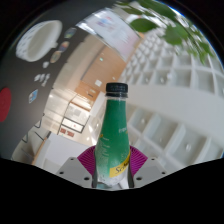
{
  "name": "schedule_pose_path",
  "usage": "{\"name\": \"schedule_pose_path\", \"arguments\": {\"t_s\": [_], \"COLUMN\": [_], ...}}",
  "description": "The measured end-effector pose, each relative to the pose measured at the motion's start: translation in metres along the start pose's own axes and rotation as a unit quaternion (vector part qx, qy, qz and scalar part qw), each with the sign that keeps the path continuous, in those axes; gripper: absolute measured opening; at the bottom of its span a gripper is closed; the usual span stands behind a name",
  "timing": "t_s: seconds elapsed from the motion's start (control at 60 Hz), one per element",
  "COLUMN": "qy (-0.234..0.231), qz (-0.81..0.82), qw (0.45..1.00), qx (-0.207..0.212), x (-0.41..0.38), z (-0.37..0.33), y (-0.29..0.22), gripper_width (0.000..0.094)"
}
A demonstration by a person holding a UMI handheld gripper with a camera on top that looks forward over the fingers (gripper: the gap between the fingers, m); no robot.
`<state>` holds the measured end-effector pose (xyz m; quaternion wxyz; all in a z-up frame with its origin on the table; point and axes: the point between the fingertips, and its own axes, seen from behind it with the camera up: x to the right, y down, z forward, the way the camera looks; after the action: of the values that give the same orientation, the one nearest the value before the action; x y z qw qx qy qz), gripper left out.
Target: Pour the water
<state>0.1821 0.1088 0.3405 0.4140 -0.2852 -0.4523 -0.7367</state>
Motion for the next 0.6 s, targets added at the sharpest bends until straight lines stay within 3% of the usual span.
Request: {"name": "schedule_pose_path", "arguments": {"t_s": [0.117, 0.233, 0.483, 0.6], "qy": [-0.027, -0.017, -0.024, -0.034], "qz": [-0.103, -0.156, -0.122, 0.051], "qw": [0.992, 0.978, 0.986, 0.997], "qx": [0.074, 0.138, 0.108, 0.056], "x": [-0.048, -0.071, -0.072, -0.044], "z": [-0.013, -0.040, -0.031, -0.016], "y": [-0.058, -0.105, -0.067, -0.023], "gripper_width": [0.0415, 0.0412, 0.0414, 0.0411]}}
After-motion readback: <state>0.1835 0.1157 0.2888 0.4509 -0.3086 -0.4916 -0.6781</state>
